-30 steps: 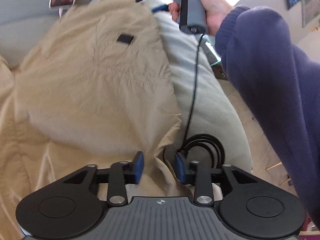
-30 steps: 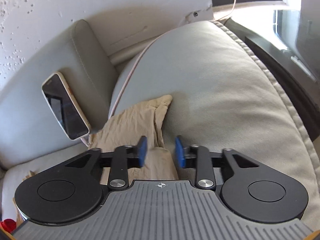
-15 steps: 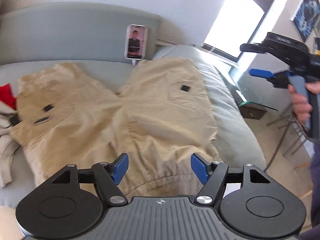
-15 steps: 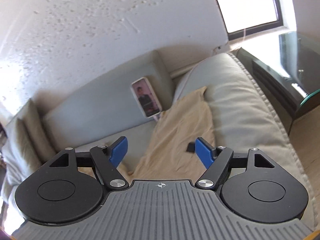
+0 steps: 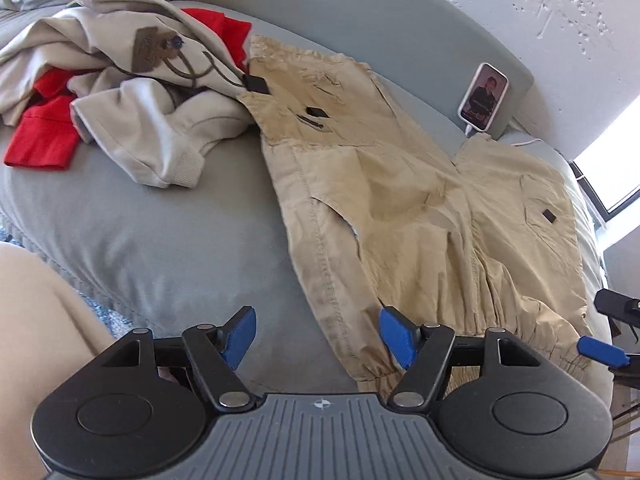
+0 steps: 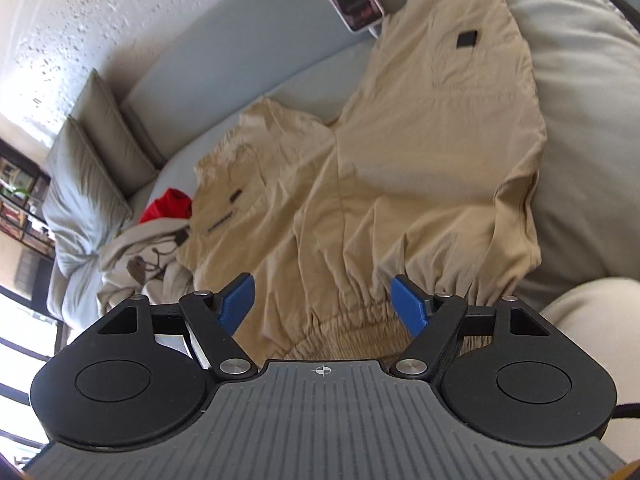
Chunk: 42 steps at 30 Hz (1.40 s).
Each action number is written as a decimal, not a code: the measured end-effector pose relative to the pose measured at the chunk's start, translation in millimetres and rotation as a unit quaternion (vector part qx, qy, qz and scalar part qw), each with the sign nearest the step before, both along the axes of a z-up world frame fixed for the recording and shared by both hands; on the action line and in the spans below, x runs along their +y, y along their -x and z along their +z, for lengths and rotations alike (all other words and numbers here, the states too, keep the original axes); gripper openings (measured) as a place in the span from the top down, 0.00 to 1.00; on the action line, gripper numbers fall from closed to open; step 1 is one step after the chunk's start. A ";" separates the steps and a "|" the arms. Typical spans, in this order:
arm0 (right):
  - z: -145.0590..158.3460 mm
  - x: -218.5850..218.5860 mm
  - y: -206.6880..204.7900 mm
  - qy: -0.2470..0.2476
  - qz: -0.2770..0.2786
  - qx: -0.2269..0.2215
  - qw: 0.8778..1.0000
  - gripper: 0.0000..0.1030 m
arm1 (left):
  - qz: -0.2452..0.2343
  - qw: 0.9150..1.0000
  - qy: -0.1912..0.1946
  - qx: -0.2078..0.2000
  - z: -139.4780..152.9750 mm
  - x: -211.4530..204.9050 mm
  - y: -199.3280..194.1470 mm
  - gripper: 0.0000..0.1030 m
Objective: Fold clothes
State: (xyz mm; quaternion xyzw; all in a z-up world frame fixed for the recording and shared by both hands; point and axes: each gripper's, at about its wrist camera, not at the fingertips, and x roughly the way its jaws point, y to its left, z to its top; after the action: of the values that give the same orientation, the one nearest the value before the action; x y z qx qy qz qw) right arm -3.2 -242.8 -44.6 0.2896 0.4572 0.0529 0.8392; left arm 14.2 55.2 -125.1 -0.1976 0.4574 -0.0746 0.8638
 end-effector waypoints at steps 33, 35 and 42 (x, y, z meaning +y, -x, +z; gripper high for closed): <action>-69.7 -85.4 -19.3 0.101 -0.040 0.059 0.992 0.40 | -0.100 0.993 -0.011 0.060 -6.6 -27.4 -23.5 0.78; -75.1 -87.9 -18.0 0.073 -0.049 0.064 0.994 0.97 | -0.108 0.992 -0.033 0.056 -0.3 -29.4 -20.0 0.99; -55.5 -74.1 -14.0 0.185 -0.057 0.098 0.976 0.76 | -0.128 0.981 -0.109 0.094 -8.0 -41.0 -27.2 0.76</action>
State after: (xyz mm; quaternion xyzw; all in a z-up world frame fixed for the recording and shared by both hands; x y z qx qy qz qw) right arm 10.9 -316.9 -100.1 0.1589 0.5217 -0.1088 0.8311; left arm 41.4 14.2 -133.0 -0.0481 0.5638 -0.1150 0.8164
